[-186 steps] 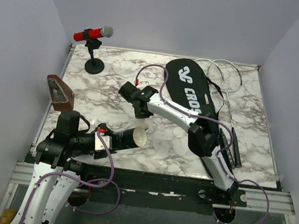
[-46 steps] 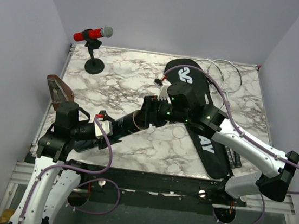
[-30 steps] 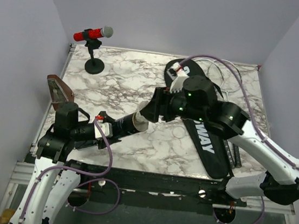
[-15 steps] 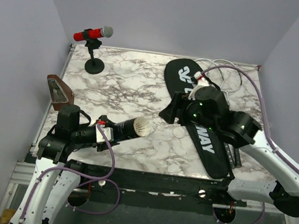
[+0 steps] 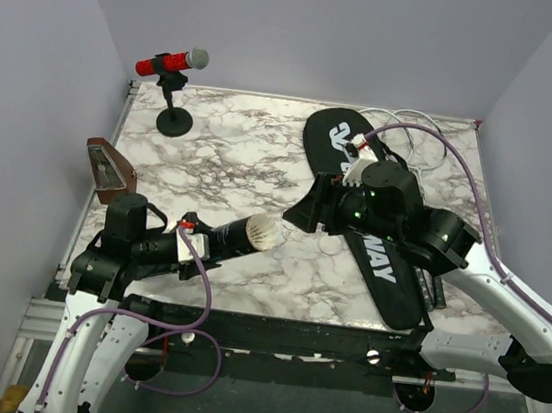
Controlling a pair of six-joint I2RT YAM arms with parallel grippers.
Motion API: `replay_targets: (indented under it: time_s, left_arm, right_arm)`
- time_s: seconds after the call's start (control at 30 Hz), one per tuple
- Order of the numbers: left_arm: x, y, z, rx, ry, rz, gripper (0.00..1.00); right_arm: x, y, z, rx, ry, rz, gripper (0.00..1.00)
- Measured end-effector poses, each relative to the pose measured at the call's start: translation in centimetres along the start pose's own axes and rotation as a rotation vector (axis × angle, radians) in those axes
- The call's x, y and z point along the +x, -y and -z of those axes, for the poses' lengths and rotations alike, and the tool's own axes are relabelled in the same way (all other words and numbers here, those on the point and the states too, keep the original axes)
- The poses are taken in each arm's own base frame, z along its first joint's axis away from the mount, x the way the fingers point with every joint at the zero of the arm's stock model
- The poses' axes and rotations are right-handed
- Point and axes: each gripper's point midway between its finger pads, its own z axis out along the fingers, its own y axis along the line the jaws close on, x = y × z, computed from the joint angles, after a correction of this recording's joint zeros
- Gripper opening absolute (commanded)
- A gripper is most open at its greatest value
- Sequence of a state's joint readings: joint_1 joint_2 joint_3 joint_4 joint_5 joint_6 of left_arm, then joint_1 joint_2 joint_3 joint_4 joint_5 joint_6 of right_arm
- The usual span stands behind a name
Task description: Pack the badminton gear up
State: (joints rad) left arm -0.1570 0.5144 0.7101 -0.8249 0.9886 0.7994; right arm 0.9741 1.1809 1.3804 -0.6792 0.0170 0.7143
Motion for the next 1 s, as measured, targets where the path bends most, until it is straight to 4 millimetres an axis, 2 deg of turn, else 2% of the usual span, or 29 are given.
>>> replay_targets:
  time_s: [0.23, 0.37, 0.53, 0.8, 1.0]
  left_arm:
    - [0.0, 0.0, 0.0, 0.000, 0.001, 0.003, 0.34]
    - [-0.1, -0.1, 0.0, -0.003, 0.004, 0.003, 0.34]
    - [-0.2, -0.1, -0.1, -0.002, 0.008, 0.015, 0.34]
    - [-0.4, 0.0, -0.1, 0.005, 0.013, 0.034, 0.35]
    - [-0.4, -0.1, -0.1, 0.004, 0.011, 0.047, 0.35]
  right_arm:
    - [0.1, -2.2, 1.0, -0.123, -0.010, -0.001, 0.74]
    - [1.3, -2.5, -0.3, -0.149, -0.062, 0.000, 0.72]
    - [3.1, -1.3, -2.3, -0.119, -0.128, -0.005, 0.70]
    - [3.1, -1.8, -2.8, -0.141, -0.130, -0.004, 0.67]
    - [3.8, -1.9, -4.6, -0.150, -0.167, -0.006, 0.66]
